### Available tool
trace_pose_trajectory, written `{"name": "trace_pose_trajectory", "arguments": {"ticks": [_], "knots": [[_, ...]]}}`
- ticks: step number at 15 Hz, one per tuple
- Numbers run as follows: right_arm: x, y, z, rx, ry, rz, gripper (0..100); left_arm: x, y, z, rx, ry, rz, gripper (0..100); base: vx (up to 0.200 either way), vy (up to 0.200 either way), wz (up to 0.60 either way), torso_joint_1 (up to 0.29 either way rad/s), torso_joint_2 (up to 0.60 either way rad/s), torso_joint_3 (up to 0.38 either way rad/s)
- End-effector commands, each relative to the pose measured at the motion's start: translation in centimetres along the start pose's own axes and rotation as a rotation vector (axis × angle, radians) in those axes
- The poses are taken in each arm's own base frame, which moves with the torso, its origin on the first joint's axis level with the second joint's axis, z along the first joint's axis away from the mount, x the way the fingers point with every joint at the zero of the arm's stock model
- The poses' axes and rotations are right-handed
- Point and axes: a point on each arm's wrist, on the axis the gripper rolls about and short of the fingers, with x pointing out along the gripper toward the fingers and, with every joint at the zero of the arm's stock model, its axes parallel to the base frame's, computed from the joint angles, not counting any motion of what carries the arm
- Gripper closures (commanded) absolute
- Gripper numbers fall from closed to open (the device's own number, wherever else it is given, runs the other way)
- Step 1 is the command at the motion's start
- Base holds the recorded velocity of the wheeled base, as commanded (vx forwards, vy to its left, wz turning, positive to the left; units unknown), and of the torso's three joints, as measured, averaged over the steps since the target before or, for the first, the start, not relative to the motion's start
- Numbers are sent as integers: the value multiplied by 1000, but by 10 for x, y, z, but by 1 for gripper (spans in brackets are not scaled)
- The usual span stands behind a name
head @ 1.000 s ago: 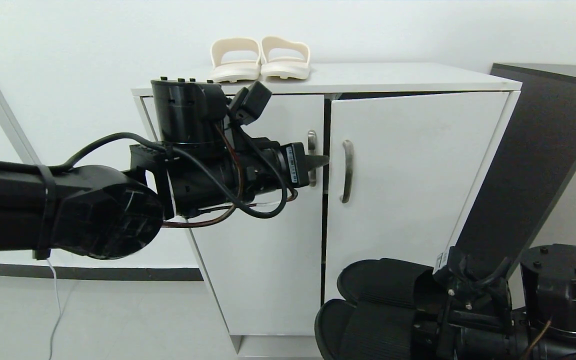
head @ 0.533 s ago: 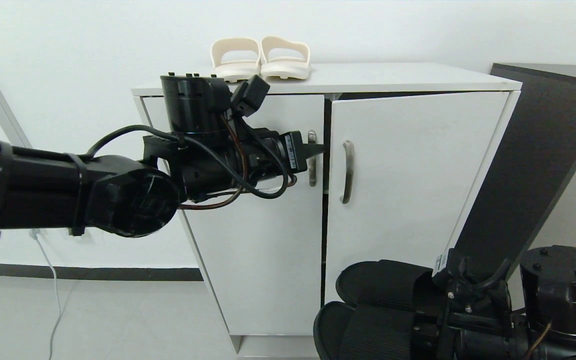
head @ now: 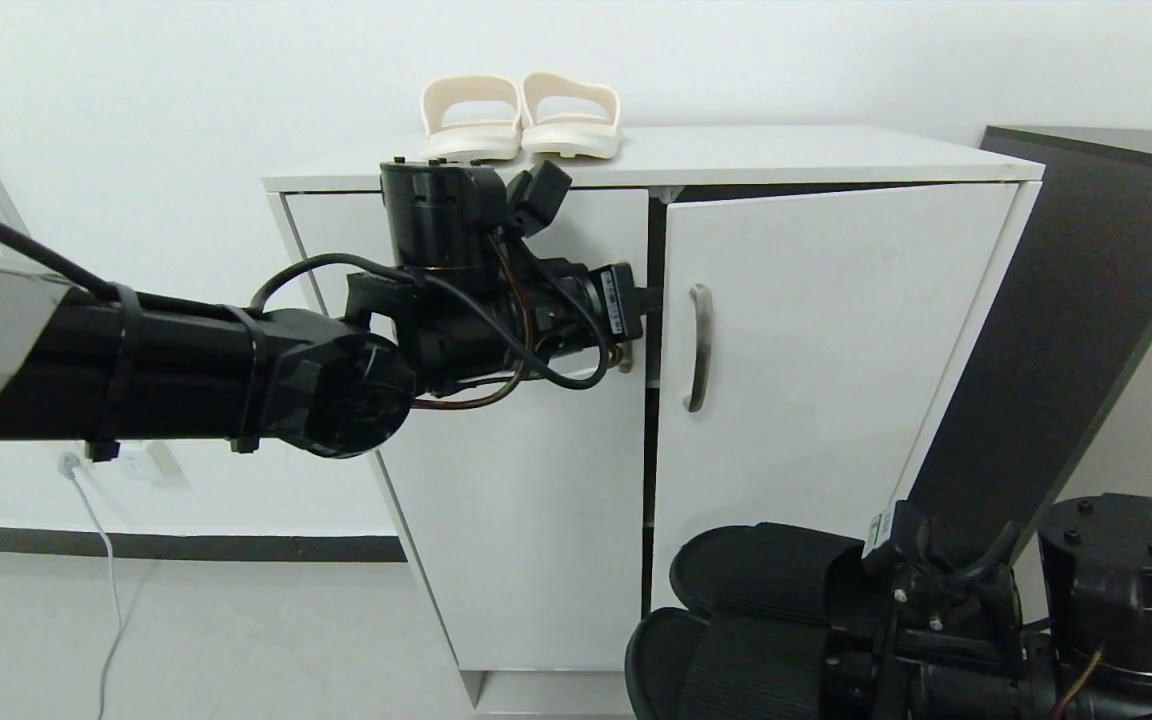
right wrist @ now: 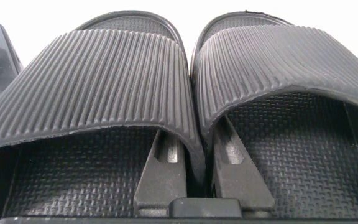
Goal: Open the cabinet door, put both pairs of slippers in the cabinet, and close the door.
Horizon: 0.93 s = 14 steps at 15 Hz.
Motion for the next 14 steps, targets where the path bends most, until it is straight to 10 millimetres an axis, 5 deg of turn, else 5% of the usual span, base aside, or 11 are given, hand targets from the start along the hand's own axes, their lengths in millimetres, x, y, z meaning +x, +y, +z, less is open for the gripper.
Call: {"name": "trace_pose_trajectory", "arguments": {"ticks": [1, 4, 9, 14], "knots": [[1, 1, -1, -2, 5, 6, 100, 2, -2, -2, -9, 5, -6, 100, -200, 0, 0, 2, -2, 2], [1, 4, -2, -5, 11, 19, 100, 5, -17, -8, -7, 19, -42, 100, -200, 0, 0, 7, 1, -1], [1, 10, -4, -13, 19, 43, 100, 15, -81, -25, 22, 18, -194, 100, -200, 0, 0, 2, 3, 1], [1, 11, -4, -15, 18, 42, 100, 15, -62, -30, 29, -11, -162, 100, -80, 0, 0, 2, 1, 1]]}}
